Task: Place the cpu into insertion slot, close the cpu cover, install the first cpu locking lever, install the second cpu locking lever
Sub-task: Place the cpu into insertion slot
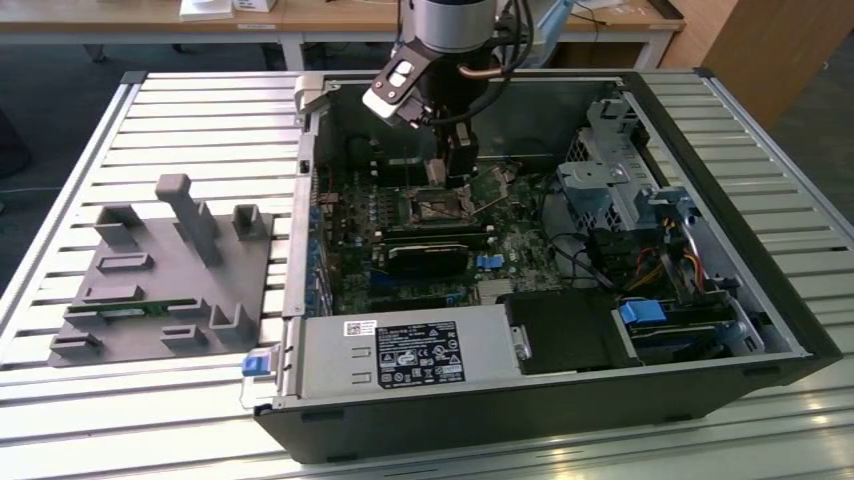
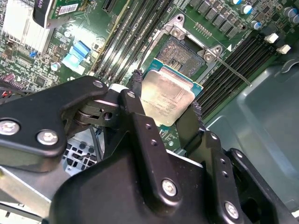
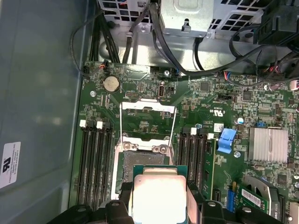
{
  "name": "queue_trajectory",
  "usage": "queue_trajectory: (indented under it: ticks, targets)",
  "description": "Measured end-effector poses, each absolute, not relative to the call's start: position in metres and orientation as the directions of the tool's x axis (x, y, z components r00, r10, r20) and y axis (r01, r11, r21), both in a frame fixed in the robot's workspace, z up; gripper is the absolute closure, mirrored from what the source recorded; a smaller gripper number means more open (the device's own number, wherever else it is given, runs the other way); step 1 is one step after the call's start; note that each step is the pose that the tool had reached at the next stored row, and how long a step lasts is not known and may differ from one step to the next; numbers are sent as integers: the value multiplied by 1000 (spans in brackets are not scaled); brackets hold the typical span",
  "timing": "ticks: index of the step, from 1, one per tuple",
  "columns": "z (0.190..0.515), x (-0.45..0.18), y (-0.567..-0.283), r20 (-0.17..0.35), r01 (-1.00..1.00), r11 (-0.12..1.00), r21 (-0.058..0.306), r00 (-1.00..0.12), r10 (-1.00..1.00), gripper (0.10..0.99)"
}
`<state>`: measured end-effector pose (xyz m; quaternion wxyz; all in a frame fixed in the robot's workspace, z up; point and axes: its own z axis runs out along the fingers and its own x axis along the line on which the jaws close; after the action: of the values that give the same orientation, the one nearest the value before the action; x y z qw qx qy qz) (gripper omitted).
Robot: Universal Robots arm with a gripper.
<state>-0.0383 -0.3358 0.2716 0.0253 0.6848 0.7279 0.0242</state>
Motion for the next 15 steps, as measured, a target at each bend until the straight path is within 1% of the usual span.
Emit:
queue_trajectory:
  ticks: [15]
  targets:
    - [268, -38, -336, -4, 996, 61, 70, -61, 998, 545]
